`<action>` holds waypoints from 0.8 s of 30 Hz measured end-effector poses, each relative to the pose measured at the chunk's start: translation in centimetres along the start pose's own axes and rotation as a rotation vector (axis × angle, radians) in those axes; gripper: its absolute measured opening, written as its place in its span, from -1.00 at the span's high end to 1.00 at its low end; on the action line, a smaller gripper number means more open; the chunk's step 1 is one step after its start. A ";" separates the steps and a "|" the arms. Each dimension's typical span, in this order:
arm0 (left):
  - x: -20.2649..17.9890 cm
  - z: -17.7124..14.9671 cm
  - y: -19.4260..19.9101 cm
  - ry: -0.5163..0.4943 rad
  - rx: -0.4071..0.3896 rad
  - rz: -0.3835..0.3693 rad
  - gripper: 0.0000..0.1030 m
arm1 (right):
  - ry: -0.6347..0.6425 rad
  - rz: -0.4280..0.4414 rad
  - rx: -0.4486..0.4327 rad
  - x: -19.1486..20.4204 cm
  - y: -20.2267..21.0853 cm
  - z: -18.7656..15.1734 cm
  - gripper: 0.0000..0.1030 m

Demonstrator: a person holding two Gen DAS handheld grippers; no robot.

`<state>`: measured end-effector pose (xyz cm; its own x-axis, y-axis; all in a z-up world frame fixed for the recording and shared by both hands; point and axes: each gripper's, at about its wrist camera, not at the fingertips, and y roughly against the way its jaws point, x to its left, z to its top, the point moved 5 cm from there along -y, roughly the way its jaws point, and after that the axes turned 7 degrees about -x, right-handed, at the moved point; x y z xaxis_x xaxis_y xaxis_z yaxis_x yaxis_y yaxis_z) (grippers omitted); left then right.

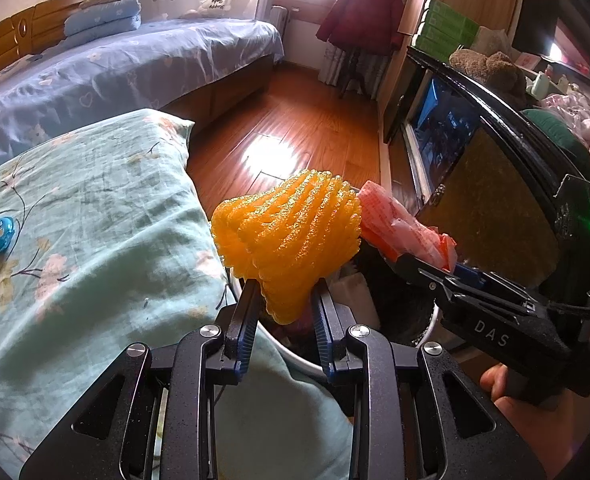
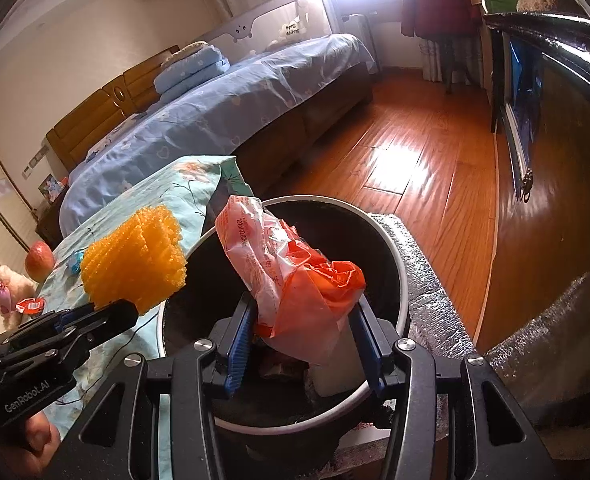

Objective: Collect trash
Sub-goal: 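Carry the orange foam net and plastic bag over the black bin, then open both tools to drop the foam net and plastic bag into the bin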

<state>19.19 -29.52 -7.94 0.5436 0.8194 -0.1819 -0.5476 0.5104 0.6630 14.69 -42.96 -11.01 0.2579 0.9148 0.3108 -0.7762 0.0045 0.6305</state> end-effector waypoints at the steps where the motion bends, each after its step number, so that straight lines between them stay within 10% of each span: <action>1: 0.0 0.0 -0.1 0.000 0.001 0.000 0.52 | 0.000 0.000 0.002 0.0 -0.1 0.0 0.04; 24: -0.5 0.6 -1.2 -0.003 0.023 -0.009 0.50 | -0.003 0.002 0.020 -0.3 -0.8 0.1 0.00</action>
<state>19.92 -30.72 -8.21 0.5501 0.8143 -0.1855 -0.5285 0.5114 0.6776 15.35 -43.25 -11.51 0.2580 0.9137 0.3139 -0.7652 -0.0051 0.6438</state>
